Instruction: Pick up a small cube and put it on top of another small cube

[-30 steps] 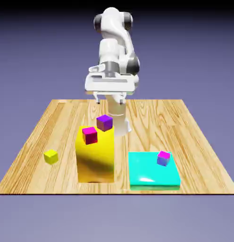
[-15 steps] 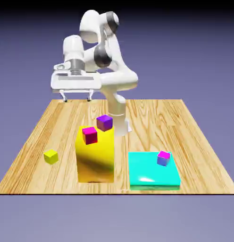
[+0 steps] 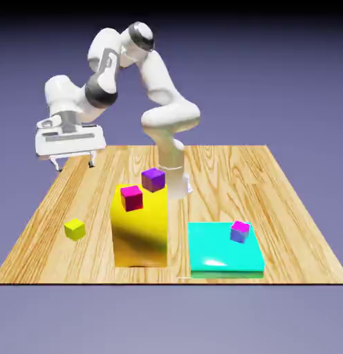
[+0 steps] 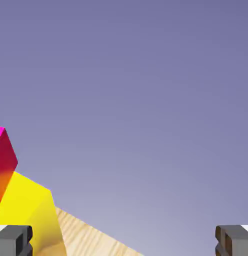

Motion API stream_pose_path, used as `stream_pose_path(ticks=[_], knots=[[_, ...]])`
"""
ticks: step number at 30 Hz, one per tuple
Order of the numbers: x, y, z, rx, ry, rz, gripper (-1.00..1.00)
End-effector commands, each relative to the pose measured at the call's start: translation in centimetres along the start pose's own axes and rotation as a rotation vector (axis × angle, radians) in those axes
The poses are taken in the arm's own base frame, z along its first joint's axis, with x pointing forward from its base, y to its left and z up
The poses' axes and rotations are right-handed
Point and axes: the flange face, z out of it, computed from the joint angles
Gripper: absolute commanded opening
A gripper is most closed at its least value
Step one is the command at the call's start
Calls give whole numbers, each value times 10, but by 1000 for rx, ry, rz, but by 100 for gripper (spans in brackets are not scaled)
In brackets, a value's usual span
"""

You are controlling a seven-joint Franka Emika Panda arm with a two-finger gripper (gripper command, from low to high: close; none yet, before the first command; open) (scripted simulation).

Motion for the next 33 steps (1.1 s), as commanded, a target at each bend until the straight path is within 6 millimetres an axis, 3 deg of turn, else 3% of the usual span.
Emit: stream_pose_path(ticks=[1, 8, 16, 22, 24, 27, 28, 29, 30, 33], knots=[[-5, 11, 2, 9, -9, -10, 0], [-47, 82, 22, 80, -68, -78, 0], [-115, 155, 48, 170, -135, -156, 0], [-177, 201, 65, 242, -183, -214, 0], [-178, 201, 65, 242, -183, -215, 0], [-196, 200, 120, 242, -183, -215, 0], [-199, 199, 127, 243, -184, -215, 0], [-199, 199, 127, 243, -184, -215, -100], [-199, 199, 127, 243, -184, -215, -100], [-180, 201, 73, 242, -182, -215, -100]])
